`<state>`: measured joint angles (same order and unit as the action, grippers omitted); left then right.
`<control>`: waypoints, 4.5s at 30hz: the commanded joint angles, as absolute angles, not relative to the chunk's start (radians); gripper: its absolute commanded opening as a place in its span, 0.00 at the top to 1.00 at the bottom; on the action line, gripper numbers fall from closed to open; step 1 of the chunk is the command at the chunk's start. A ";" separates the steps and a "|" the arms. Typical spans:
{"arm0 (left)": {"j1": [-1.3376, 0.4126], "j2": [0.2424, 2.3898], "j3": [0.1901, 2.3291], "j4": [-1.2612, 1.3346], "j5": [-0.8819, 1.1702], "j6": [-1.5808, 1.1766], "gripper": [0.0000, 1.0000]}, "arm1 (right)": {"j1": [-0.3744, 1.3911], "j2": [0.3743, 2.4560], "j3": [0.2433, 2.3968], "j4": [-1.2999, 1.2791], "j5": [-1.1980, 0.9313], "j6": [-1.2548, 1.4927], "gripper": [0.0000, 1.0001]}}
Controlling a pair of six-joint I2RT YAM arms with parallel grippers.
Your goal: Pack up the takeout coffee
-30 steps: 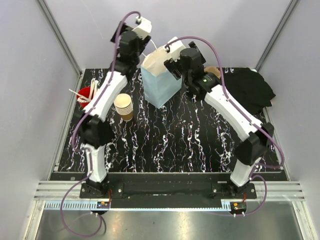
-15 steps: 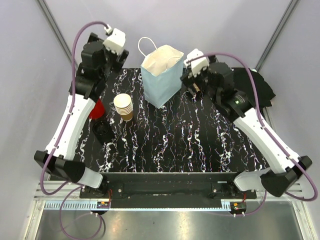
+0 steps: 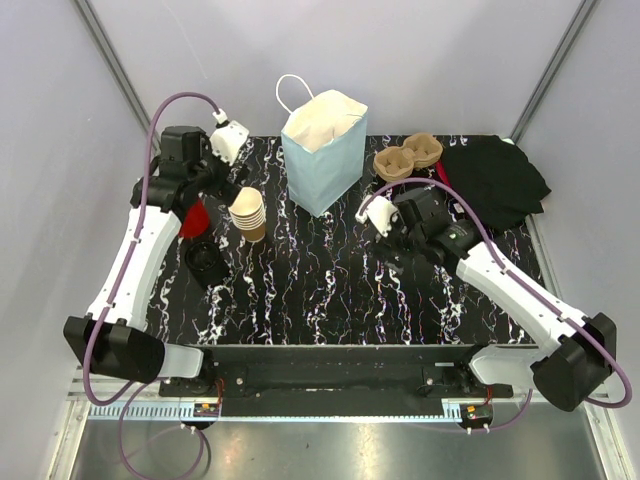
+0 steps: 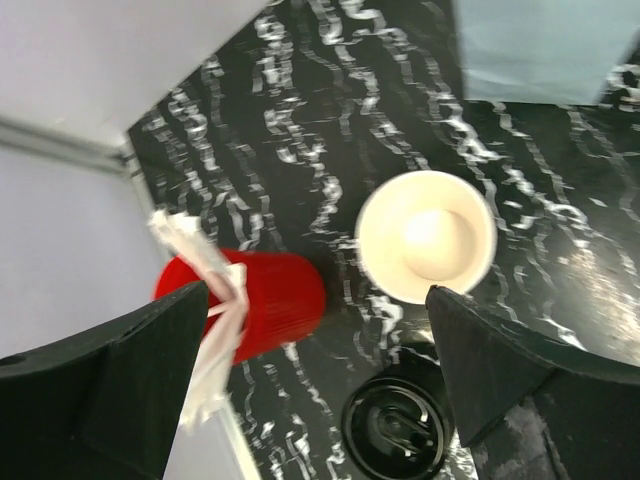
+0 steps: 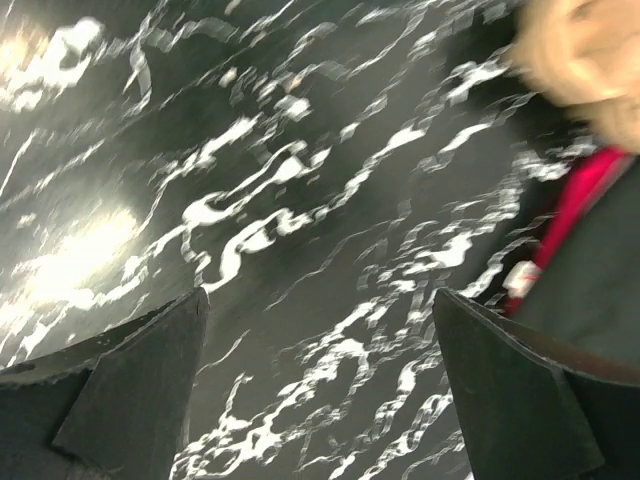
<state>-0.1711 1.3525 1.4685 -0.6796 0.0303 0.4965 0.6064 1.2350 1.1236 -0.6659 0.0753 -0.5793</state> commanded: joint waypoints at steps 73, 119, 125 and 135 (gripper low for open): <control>-0.167 1.654 1.491 -0.772 0.414 0.525 0.78 | 0.597 1.200 0.963 -0.543 0.003 -0.551 0.00; -0.166 1.601 1.428 -0.707 0.362 0.538 0.80 | 0.595 1.216 0.965 -0.552 -0.025 -0.545 0.00; -0.167 1.612 1.422 -0.710 0.354 0.543 0.73 | 0.595 1.220 0.966 -0.554 -0.026 -0.543 0.01; -0.166 1.609 1.443 -0.712 0.354 0.528 0.97 | 0.595 1.224 0.968 -0.552 -0.031 -0.541 0.01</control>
<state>-0.1680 1.6424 1.4220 -0.7395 0.3618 0.5282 0.6010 1.2278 0.9623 -0.5858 -0.0135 -0.5518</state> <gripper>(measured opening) 0.086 0.991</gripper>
